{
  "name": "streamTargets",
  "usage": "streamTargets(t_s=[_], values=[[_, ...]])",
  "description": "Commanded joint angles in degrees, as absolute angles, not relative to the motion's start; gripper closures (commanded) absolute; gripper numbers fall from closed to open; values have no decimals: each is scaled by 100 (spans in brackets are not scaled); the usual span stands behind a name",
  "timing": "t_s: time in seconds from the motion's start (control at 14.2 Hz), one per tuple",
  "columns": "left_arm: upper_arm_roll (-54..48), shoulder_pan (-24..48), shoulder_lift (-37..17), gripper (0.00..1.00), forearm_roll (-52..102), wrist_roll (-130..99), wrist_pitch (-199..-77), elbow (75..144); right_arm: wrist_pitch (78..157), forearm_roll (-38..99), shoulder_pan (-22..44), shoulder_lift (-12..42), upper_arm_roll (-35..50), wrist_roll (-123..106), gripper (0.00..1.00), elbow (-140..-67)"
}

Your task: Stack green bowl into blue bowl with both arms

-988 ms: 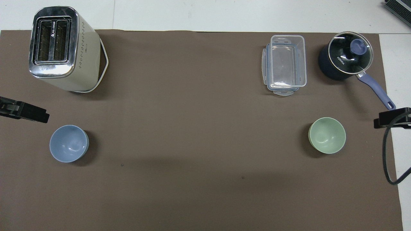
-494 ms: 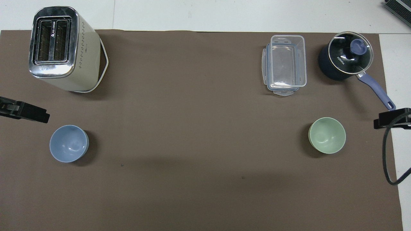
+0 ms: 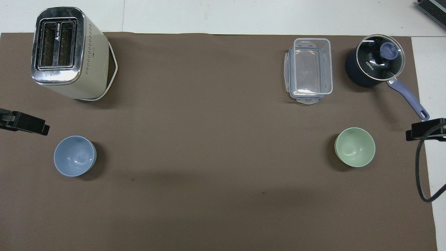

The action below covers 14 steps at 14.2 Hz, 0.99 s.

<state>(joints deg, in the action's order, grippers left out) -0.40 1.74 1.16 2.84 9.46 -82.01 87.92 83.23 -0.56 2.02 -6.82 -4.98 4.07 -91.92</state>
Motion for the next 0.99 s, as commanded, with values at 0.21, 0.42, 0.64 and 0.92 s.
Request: streamTargets(t_s=[0.21,0.42,0.64,0.92], values=[[-62,-491,615,0,510,1827,-8875,9983,8323,-62,193,-826,-527,272,0,-9352],[-53,-799,615,0,571,2240,-9210,10326,8358,-62,185,-817,-536,273,0,-9352],[-53,-1107,615,0,677,2758,-9544,10678,8341,-62,185,-817,-536,272,0,-9351],[-53,-1449,598,0,791,3207,-10133,11205,8358,-79,185,-817,-536,264,0,-9352]])
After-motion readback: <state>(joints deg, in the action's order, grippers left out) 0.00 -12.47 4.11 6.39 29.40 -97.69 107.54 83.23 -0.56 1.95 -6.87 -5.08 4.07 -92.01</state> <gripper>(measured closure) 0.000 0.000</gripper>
